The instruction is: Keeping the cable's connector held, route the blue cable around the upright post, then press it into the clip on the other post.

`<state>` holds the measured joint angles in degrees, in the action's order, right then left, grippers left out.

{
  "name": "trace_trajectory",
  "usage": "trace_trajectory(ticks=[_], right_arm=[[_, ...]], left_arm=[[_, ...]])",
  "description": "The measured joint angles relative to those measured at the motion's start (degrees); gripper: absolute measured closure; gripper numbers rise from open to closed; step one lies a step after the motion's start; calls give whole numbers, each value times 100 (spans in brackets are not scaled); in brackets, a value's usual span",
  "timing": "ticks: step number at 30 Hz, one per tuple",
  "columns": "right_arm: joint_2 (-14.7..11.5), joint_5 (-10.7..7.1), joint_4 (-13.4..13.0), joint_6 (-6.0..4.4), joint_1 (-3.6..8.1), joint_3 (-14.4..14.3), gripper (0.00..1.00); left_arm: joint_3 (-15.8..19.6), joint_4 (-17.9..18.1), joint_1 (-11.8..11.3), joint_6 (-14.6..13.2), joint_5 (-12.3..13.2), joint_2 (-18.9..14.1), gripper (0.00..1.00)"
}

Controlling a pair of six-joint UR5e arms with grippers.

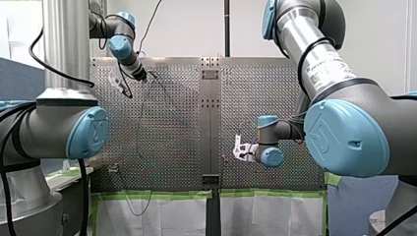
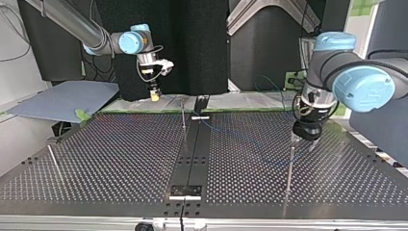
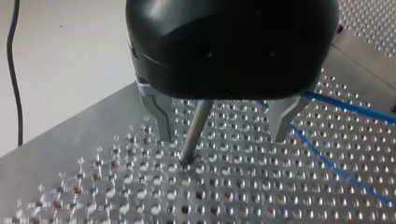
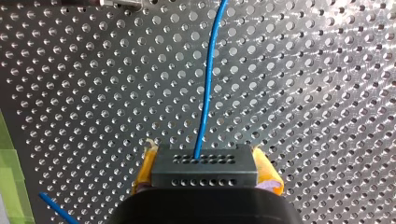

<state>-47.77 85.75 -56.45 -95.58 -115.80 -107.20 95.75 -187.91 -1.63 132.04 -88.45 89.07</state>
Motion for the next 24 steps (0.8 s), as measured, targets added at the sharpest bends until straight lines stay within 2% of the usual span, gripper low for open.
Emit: trace_trajectory(ticks=[10,20,24], right_arm=[[0,-2,-5,14,0,1,100],[0,-1,-7,25,0,0,100],[-1,-4,-7,28,0,0,100]], left_arm=[[-4,502,-50,-86,-144,302,0],[-5,990,-142,-370,-563,191,0],[-5,1198,-167,-426,-607,156,0]])
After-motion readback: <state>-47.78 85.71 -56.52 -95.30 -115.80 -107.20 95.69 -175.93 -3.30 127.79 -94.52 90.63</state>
